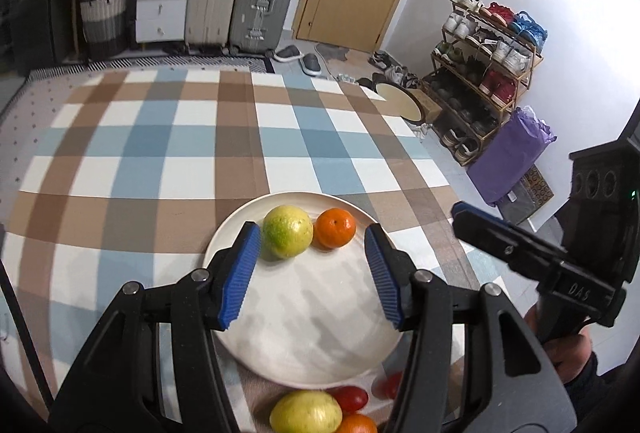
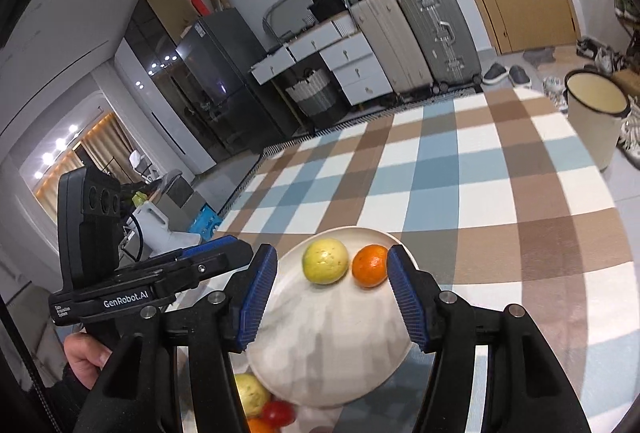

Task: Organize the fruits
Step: 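Withdraw both grippers from the plate back toward the fruit cluster, then grasp the second green fruit with the left gripper while the right gripper grasps a red tomato, then carry the green fruit and tomato onto the plate and open both grippers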

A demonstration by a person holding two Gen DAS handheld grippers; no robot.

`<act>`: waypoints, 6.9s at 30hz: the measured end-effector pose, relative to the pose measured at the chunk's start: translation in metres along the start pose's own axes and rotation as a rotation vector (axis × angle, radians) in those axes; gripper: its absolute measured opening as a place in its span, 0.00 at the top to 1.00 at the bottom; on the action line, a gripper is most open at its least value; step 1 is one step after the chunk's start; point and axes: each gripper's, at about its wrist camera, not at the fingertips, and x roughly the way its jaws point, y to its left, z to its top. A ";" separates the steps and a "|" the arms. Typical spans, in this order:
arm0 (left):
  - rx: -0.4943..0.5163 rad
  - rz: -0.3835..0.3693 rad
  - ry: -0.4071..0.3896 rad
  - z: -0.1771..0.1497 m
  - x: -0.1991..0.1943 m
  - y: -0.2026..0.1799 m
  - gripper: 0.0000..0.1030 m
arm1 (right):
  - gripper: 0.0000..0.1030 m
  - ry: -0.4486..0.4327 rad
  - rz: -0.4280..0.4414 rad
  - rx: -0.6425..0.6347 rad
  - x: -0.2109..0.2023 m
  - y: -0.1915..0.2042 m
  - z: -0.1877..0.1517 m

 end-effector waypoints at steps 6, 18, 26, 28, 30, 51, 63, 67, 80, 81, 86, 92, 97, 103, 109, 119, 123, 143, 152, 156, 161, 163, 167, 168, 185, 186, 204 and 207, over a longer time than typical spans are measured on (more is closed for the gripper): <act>0.028 0.041 -0.072 -0.015 -0.048 -0.013 0.44 | 0.40 -0.044 -0.005 -0.047 -0.032 0.023 -0.005; 0.074 0.171 -0.218 -0.061 -0.130 -0.035 0.16 | 0.04 -0.111 -0.022 -0.138 -0.079 0.060 -0.034; 0.063 0.185 -0.250 -0.093 -0.153 -0.043 0.00 | 0.00 -0.142 -0.027 -0.154 -0.096 0.068 -0.055; 0.053 0.179 -0.247 -0.100 -0.157 -0.043 0.00 | 0.00 -0.146 -0.037 -0.166 -0.099 0.071 -0.060; 0.048 0.187 -0.241 -0.103 -0.156 -0.041 0.00 | 0.00 -0.151 -0.033 -0.162 -0.100 0.071 -0.064; -0.074 0.140 -0.070 -0.150 -0.088 0.006 0.00 | 0.00 -0.051 -0.112 -0.138 -0.080 0.050 -0.115; -0.079 0.106 0.030 -0.152 -0.043 0.020 0.00 | 0.00 -0.024 -0.079 -0.115 -0.062 0.037 -0.125; -0.070 0.101 0.055 -0.150 -0.030 0.021 0.00 | 0.00 0.001 -0.064 -0.107 -0.056 0.034 -0.127; -0.013 0.019 0.154 -0.142 0.007 0.017 0.27 | 0.00 0.026 -0.039 -0.080 -0.046 0.024 -0.127; -0.012 0.009 0.160 -0.141 0.010 0.017 0.30 | 0.00 0.029 -0.036 -0.077 -0.045 0.023 -0.127; 0.005 -0.031 0.170 -0.143 0.015 0.014 0.49 | 0.00 0.022 -0.012 -0.066 -0.045 0.019 -0.126; 0.022 -0.065 0.176 -0.143 0.014 0.013 0.50 | 0.00 0.023 -0.006 -0.065 -0.045 0.020 -0.126; 0.008 -0.067 0.164 -0.146 0.009 0.017 0.50 | 0.00 0.029 -0.009 -0.065 -0.044 0.020 -0.128; -0.007 -0.067 0.151 -0.148 0.003 0.021 0.50 | 0.00 0.030 -0.016 -0.066 -0.043 0.020 -0.127; -0.015 -0.069 0.136 -0.147 -0.006 0.023 0.50 | 0.00 0.032 -0.006 -0.069 -0.043 0.021 -0.128; -0.036 -0.078 0.109 -0.151 -0.025 0.027 0.50 | 0.05 0.058 -0.038 -0.080 -0.037 0.021 -0.131; -0.045 -0.082 0.098 -0.153 -0.033 0.029 0.50 | 0.16 0.089 -0.042 -0.087 -0.029 0.023 -0.135; -0.095 -0.093 0.064 -0.168 -0.060 0.047 0.50 | 0.57 0.204 -0.119 -0.105 0.008 0.022 -0.148; -0.100 -0.093 0.054 -0.166 -0.064 0.048 0.50 | 0.69 0.195 -0.115 -0.093 0.006 0.022 -0.148; -0.098 -0.097 0.050 -0.164 -0.064 0.045 0.50 | 0.69 0.174 -0.108 -0.085 -0.001 0.021 -0.144; -0.099 -0.108 0.032 -0.156 -0.065 0.042 0.50 | 0.69 0.145 -0.081 -0.101 -0.009 0.026 -0.134; -0.099 -0.117 0.024 -0.152 -0.066 0.040 0.50 | 0.69 0.140 -0.072 -0.114 -0.010 0.030 -0.128; -0.092 -0.120 0.009 -0.136 -0.066 0.035 0.50 | 0.69 0.112 -0.044 -0.135 -0.012 0.037 -0.112; -0.090 -0.117 0.007 -0.131 -0.064 0.035 0.50 | 0.69 0.107 -0.039 -0.141 -0.012 0.039 -0.109; -0.077 -0.082 0.024 -0.049 -0.012 0.037 0.50 | 0.69 0.083 -0.016 -0.209 0.025 0.047 -0.048; -0.080 -0.076 0.028 -0.047 -0.008 0.039 0.50 | 0.69 0.086 -0.018 -0.214 0.029 0.046 -0.045; -0.074 -0.007 0.158 -0.025 0.079 0.060 0.50 | 0.69 0.176 -0.073 -0.218 0.091 0.021 -0.037; -0.063 -0.004 0.163 -0.023 0.086 0.060 0.50 | 0.69 0.173 -0.066 -0.228 0.095 0.021 -0.037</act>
